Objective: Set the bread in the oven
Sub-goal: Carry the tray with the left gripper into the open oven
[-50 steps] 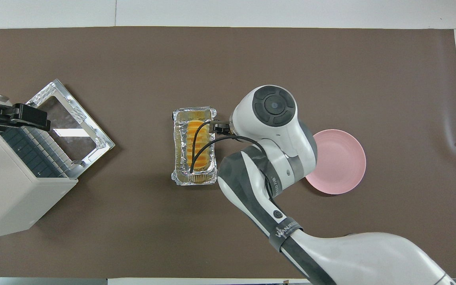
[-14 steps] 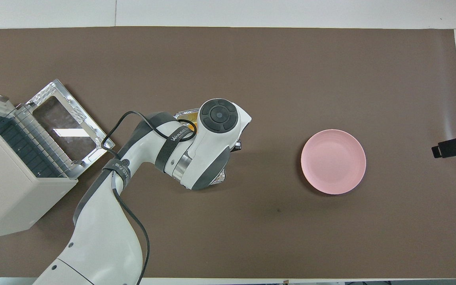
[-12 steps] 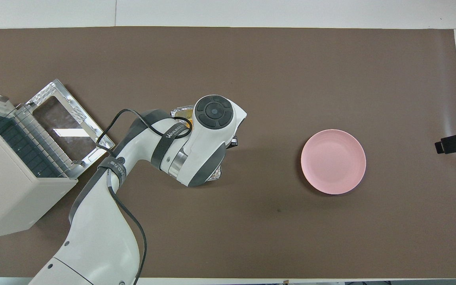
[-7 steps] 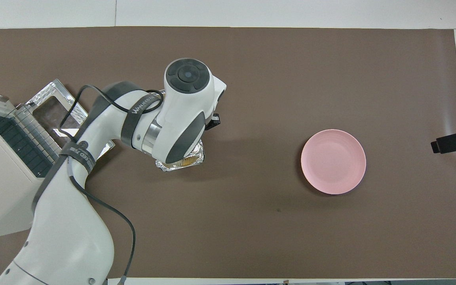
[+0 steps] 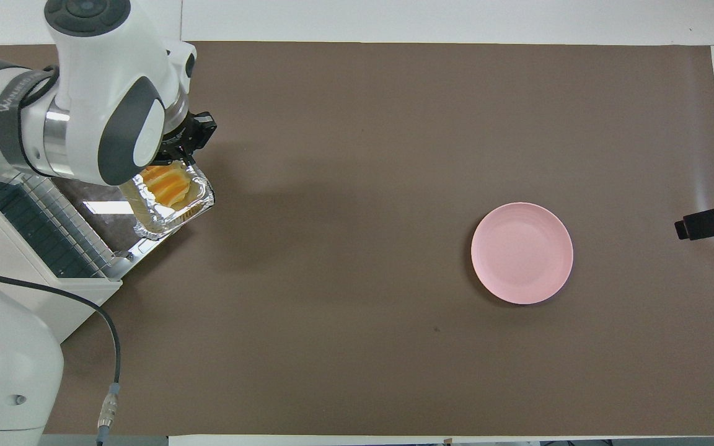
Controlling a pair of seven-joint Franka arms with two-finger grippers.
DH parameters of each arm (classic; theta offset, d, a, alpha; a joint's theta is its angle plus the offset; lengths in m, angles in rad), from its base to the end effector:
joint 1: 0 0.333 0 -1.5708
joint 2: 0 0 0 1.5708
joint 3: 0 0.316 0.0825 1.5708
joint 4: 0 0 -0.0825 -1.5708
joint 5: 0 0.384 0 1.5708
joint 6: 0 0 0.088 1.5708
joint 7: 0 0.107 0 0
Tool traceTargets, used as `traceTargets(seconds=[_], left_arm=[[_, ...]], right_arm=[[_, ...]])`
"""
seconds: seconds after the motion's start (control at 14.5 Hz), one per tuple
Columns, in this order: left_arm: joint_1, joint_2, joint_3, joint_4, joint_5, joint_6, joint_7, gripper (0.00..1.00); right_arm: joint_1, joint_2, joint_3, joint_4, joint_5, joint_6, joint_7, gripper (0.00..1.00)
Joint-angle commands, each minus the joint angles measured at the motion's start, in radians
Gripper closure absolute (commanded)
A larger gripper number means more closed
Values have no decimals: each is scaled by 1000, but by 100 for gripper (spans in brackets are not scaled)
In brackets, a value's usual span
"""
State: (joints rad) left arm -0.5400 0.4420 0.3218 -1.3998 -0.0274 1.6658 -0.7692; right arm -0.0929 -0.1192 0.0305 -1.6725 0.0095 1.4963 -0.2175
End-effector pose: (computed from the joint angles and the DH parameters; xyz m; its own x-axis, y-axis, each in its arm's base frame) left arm 0.6425 -0.1817 0.4512 0.8570 0.5142 -0.0346 0.5001 -0.8459 -0.1851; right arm 0.5078 -0.0297 0.6339 0.9864 0.1549 -0.0544 0.1541 -0.9879 -0.0180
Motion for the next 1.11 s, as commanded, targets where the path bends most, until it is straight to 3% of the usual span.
traceTargets(seconds=[0.0,0.35,1.04], left_arm=[[-6,-31,75,-100,1,8,-45,100],[41,-92,103,-257,9,107,26,100],[97,-111,109,-297,30,98,77,100]], right_arm=[[-24,0,16,0,-13,-19,-2,0],[-14,-2,16,2,-13,-27,-3,0],[-16,-2,16,2,-13,-27,-3,0]])
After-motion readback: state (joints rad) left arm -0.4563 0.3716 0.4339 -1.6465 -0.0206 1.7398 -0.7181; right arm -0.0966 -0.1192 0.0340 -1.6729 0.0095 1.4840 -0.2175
